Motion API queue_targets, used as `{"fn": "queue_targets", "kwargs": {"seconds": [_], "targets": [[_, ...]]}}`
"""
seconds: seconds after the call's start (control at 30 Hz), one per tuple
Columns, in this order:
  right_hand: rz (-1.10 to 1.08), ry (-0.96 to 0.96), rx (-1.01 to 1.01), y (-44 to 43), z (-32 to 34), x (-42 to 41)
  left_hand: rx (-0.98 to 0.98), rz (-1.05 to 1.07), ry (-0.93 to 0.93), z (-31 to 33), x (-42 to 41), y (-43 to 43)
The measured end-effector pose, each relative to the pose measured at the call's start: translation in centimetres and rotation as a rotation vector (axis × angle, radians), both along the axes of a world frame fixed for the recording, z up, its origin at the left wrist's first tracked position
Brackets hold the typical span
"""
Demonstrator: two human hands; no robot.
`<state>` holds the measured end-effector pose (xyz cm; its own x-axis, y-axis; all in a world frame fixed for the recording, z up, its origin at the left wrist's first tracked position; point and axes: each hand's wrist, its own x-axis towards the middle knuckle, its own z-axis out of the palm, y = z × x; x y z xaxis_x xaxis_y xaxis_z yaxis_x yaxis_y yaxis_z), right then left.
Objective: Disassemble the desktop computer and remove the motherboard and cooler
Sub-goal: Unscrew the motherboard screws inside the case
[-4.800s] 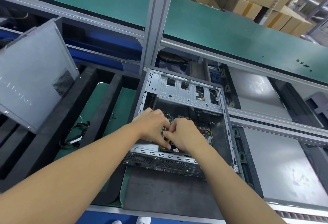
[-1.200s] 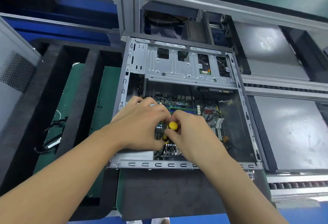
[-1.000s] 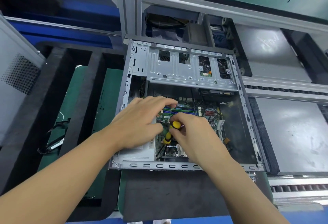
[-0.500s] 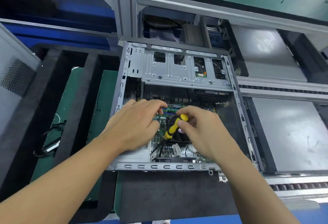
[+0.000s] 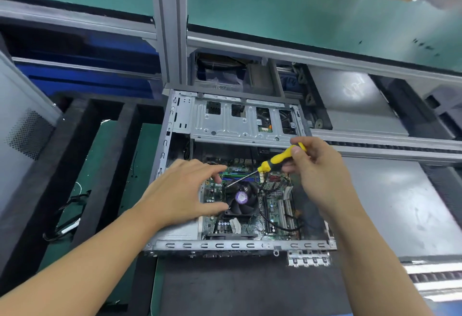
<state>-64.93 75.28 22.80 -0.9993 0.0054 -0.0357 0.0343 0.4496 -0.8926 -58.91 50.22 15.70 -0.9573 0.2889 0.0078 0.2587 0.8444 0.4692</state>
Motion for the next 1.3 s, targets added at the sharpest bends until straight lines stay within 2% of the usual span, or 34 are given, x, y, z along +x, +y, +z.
{"fn": "queue_targets", "kwargs": {"seconds": [0.1,0.3,0.43,0.53,0.63,0.73,0.8,0.87,0.97,1.17,1.23,1.3], "targets": [[-0.015,-0.008,-0.052,0.0,0.4,0.3,0.035,0.007,0.005,-0.1,-0.3,-0.1],[-0.009,-0.012,-0.129,-0.7,0.3,1.0,0.304,0.123,0.017,-0.9,-0.3,-0.5],[-0.039,0.004,-0.157,-1.2,0.1,1.5,0.298,0.086,0.056,-0.8,-0.2,-0.5],[-0.099,0.034,-0.187,-1.2,0.2,1.9,0.346,0.141,0.013,-0.7,0.0,-0.5],[-0.118,0.04,-0.243,-2.0,0.4,2.4,0.624,0.283,-0.039,0.1,0.0,-0.9],[-0.073,-0.006,-0.342,-4.2,0.4,2.9,1.121,0.556,-0.039,1.0,0.5,-3.1],[-0.04,-0.058,-0.408,-6.0,0.3,3.4,1.259,0.674,-0.057,0.9,2.0,-5.4],[-0.001,-0.131,-0.491,-7.7,0.2,4.0,1.224,0.784,-0.157,0.2,4.1,-7.7],[0.014,-0.241,-0.619,-9.7,0.1,4.8,1.048,0.924,-0.391,-1.9,7.3,-10.0],[0.003,-0.292,-0.647,-11.5,0.8,5.3,0.816,0.899,-0.906,-5.7,13.4,-10.6],[-0.023,-0.266,-0.642,-11.3,1.2,4.9,0.858,0.883,-0.946,-6.6,14.1,-11.0],[-0.058,-0.226,-0.632,-10.6,1.5,4.6,0.962,0.873,-0.905,-7.0,13.9,-11.2]]}}
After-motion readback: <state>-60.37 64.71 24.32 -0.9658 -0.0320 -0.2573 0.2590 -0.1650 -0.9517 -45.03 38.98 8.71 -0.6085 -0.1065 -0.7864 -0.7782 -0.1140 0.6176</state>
